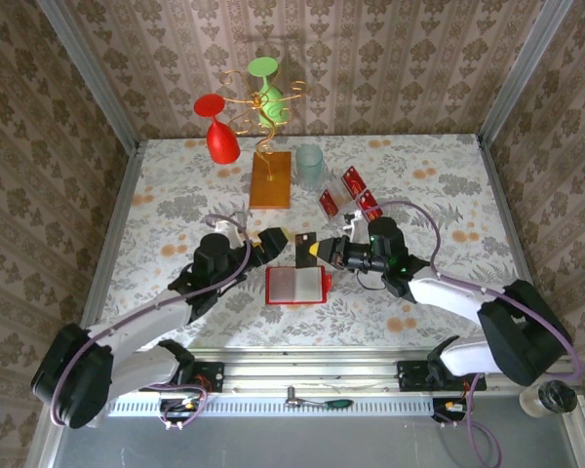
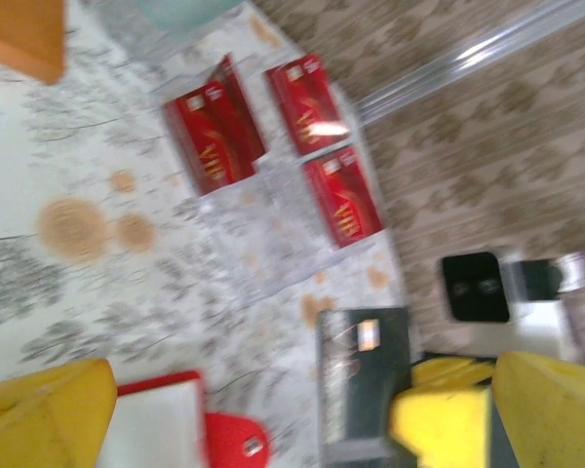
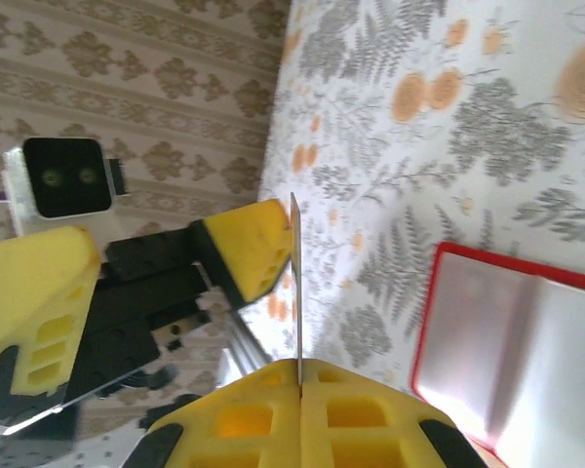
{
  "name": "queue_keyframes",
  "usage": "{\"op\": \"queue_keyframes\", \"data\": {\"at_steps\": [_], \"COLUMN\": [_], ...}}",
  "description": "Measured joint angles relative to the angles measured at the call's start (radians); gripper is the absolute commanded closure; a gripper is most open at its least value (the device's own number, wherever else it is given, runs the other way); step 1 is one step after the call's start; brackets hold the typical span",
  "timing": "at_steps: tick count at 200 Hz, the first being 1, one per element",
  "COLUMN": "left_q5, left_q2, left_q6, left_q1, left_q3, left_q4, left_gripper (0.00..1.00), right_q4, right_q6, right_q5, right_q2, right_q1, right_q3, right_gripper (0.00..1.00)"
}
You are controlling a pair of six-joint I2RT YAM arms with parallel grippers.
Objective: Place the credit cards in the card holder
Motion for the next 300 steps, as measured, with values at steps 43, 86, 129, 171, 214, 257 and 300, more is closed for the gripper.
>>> {"op": "queue_keyframes", "data": {"at_steps": [43,86,129,171,214,257,300], "left_q5": [-0.172,-0.319,-0.422,-0.481,-0.5,-0.5,-0.507], "left_q2": [-0.014,0.049,0.103,0.111,0.127,0.179,0.203], "left_q6": [0.232,0.341,0.373,0.373,0.372,0.372,0.372], "left_q1": [-0.079,-0.166,-0.236,-0.24,-0.24,-0.243,-0.248], "left_q3": [0.124,0.137,0.137,0.12,0.083,0.073,0.073], "left_q4": [-0.445,-0.637,-0.682,-0.674,-0.653,-0.618,-0.597], "left_gripper": [0.0,0.0,0.0,0.0,0.0,0.0,0.0], "right_q4": [-0.171,-0.135,0.097,0.277,0.388,0.476,0.556], "right_q6": [-0.087,-0.104,-0.066,-0.032,-0.013,-0.006,0.014], "right_q5": [0.159,0.21,0.209,0.241,0.306,0.338,0.353], "right_q2": [-0.106,-0.084,0.104,0.227,0.286,0.351,0.404], "right_q1": [0.031,0.048,0.084,0.141,0.162,0.165,0.166], "right_q3": [-0.056,-0.097,-0.126,-0.14,-0.153,-0.16,-0.171], "right_gripper": [1.0,1.0,1.0,1.0,1.0,1.0,1.0]}}
